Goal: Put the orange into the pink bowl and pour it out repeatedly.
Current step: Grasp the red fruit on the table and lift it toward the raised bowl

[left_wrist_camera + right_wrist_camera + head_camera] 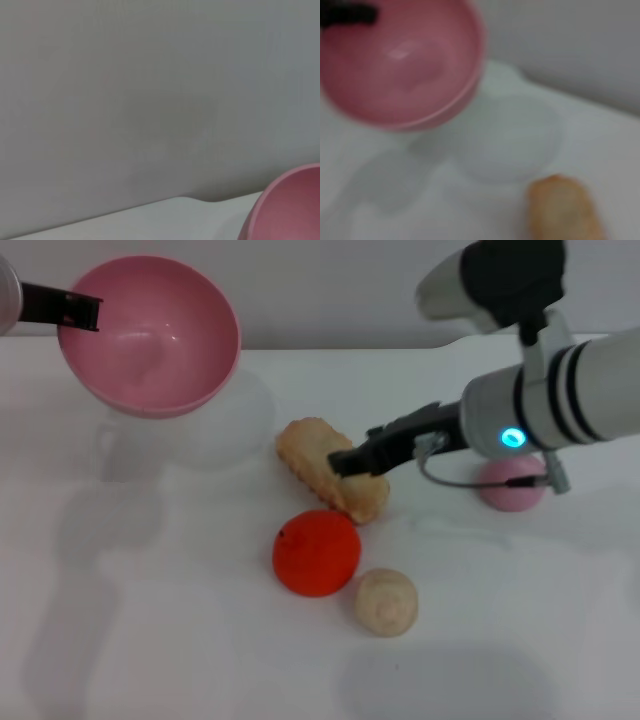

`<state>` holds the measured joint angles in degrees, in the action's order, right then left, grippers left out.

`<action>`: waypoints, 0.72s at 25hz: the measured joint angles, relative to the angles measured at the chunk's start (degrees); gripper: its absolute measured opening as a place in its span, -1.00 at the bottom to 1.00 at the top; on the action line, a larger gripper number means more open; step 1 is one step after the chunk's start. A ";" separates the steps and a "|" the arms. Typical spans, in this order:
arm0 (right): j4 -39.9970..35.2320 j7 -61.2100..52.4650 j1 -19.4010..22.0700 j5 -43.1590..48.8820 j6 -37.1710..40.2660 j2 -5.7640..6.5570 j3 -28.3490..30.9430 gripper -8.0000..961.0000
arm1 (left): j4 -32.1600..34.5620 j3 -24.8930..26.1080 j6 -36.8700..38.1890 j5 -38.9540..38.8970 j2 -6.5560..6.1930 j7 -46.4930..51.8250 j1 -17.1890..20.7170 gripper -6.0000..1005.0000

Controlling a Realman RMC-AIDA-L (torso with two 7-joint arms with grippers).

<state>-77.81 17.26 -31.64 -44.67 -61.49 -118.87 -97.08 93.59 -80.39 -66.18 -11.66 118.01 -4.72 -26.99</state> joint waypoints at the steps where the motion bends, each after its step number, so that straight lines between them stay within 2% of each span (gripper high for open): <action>1: 0.68 0.29 -0.19 -1.10 0.14 -0.01 -0.90 0.29 | -0.35 0.00 0.26 0.16 -0.04 0.02 -0.40 -0.89; 11: 2.74 1.54 -0.96 -5.11 0.98 -0.15 -4.72 0.29 | -3.15 0.26 1.27 0.24 -0.06 -0.50 -2.40 -0.89; 18: 8.26 2.95 -2.59 -8.71 2.71 -0.23 -6.89 0.29 | -3.29 0.14 1.42 0.25 -0.06 -0.63 -2.46 -0.88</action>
<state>-69.55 20.21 -34.23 -53.38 -58.78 -119.09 -103.97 90.31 -80.25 -64.76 -11.41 117.95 -5.35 -29.45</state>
